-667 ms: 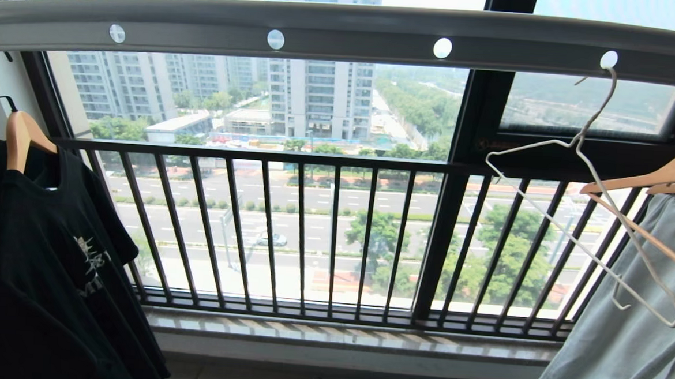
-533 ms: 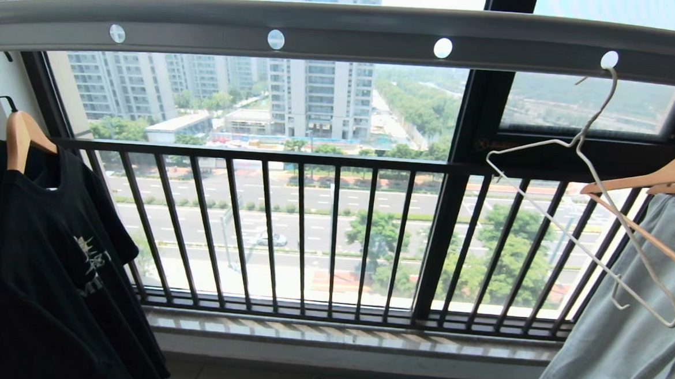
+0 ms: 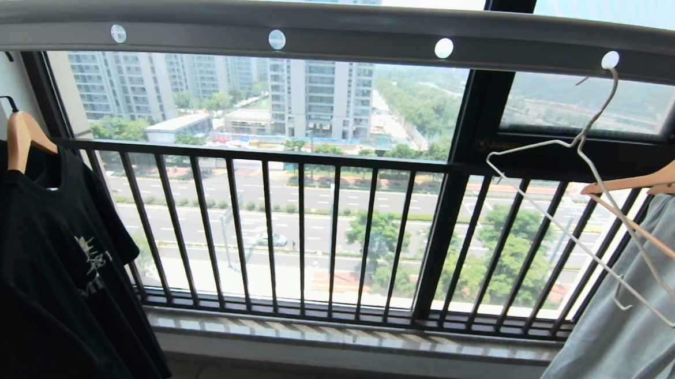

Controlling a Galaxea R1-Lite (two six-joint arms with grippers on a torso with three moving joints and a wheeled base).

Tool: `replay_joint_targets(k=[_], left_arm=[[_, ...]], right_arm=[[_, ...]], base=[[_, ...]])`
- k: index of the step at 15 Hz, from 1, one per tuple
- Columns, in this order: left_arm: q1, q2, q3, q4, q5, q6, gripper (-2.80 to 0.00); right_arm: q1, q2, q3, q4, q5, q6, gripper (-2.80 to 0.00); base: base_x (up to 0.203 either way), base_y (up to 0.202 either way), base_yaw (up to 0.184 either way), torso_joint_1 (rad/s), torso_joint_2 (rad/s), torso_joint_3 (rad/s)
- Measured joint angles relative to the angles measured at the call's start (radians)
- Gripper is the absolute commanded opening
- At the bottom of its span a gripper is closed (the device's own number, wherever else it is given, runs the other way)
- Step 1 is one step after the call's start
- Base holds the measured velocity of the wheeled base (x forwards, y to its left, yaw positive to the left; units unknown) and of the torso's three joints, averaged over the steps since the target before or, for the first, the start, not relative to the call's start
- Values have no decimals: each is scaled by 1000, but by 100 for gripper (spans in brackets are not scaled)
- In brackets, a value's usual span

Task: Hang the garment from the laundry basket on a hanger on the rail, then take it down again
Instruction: Pick up the clothes rack on the clothesline

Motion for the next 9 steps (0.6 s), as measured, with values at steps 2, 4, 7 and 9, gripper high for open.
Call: replay_joint_targets(k=[2, 4, 7, 9], left_arm=[[0, 0, 0, 0, 0, 0, -280], [0, 0, 0, 0, 0, 0, -280], [0, 0, 0, 0, 0, 0, -280], [0, 0, 0, 0, 0, 0, -280]], right_arm=[[0, 0, 0, 0, 0, 0, -280], [0, 0, 0, 0, 0, -1, -280], [0, 0, 0, 3, 0, -1, -280], [-1, 0, 0, 0, -1, 2, -280]], base=[[0, 0, 0, 0, 0, 0], [0, 0, 0, 0, 0, 0], [0, 0, 0, 0, 0, 0], [0, 0, 0, 0, 0, 0]])
